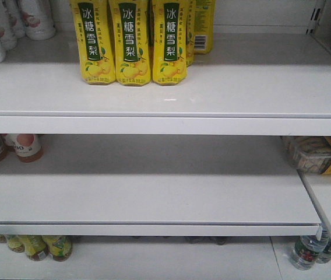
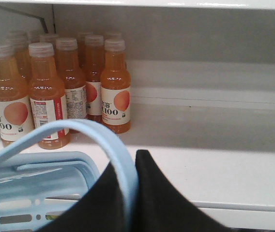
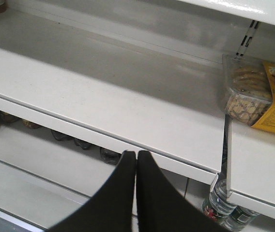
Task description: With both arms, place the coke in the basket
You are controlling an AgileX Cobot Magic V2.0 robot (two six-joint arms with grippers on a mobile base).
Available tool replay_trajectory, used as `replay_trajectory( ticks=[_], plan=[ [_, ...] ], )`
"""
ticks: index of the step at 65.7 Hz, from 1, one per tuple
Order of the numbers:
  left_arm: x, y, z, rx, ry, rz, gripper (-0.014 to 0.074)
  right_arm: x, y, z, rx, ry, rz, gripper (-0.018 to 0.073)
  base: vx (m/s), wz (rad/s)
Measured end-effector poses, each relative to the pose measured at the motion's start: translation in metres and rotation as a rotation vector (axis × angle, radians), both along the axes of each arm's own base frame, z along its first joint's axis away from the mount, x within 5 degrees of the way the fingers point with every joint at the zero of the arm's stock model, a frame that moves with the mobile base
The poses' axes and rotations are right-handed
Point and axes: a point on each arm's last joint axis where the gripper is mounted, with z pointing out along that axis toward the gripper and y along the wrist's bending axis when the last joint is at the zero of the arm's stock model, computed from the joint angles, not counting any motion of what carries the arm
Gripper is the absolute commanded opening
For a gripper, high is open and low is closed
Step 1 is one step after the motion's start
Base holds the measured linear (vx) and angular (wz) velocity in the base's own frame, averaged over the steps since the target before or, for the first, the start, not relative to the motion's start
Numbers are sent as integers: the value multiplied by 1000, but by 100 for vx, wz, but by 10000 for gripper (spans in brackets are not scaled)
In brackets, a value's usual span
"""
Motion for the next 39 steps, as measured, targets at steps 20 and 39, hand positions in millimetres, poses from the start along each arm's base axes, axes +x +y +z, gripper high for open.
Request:
replay_trajectory(
  ticks=[20, 39],
  plan=[
    [0, 0, 2, -48, -27, 6, -6, 0, 0, 0, 0, 0, 0, -6, 0, 0],
    [0, 0, 2, -53, -29, 7, -6, 0, 0, 0, 0, 0, 0, -6, 0, 0]
  ],
)
